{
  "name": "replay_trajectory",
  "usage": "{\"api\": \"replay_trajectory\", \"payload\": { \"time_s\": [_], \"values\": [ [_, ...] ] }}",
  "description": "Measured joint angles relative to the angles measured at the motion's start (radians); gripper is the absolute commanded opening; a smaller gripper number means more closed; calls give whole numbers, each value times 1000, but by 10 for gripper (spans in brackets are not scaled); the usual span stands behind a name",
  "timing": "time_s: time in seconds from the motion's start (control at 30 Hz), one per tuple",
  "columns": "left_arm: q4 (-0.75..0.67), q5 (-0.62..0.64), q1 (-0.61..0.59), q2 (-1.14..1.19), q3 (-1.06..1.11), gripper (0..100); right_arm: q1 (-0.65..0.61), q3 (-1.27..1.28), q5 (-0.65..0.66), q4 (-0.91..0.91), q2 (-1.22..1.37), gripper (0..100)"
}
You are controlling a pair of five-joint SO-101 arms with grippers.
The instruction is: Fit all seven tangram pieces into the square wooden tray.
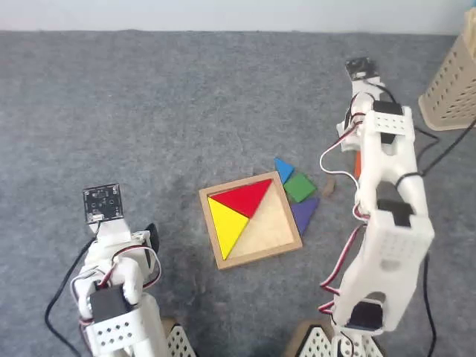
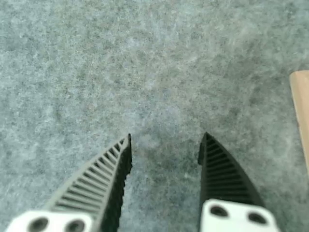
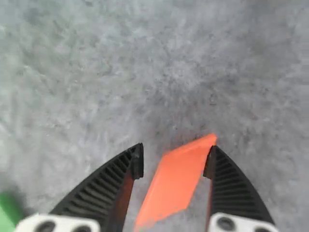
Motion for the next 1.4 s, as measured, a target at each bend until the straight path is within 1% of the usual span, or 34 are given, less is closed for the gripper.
{"api": "replay_trajectory", "payload": {
  "time_s": [0.13,0.43,0.53,0.77,1.03,1.13,1.23,1.4],
  "values": [
    [0,0,2,0,0,216,6,-84,12,3,103,199],
    [0,0,0,0,0,216,44,-124,14,3,152,57],
    [0,0,2,0,0,216,52,-127,14,37,152,2],
    [0,0,2,0,0,216,57,-135,14,101,152,6],
    [0,0,2,0,0,216,49,-141,14,278,115,6],
    [0,0,0,0,0,216,11,-120,14,330,48,6],
    [0,0,0,0,0,216,-60,-20,12,342,-58,6],
    [0,0,2,0,0,216,-198,265,-46,250,-334,6]
  ]
}}
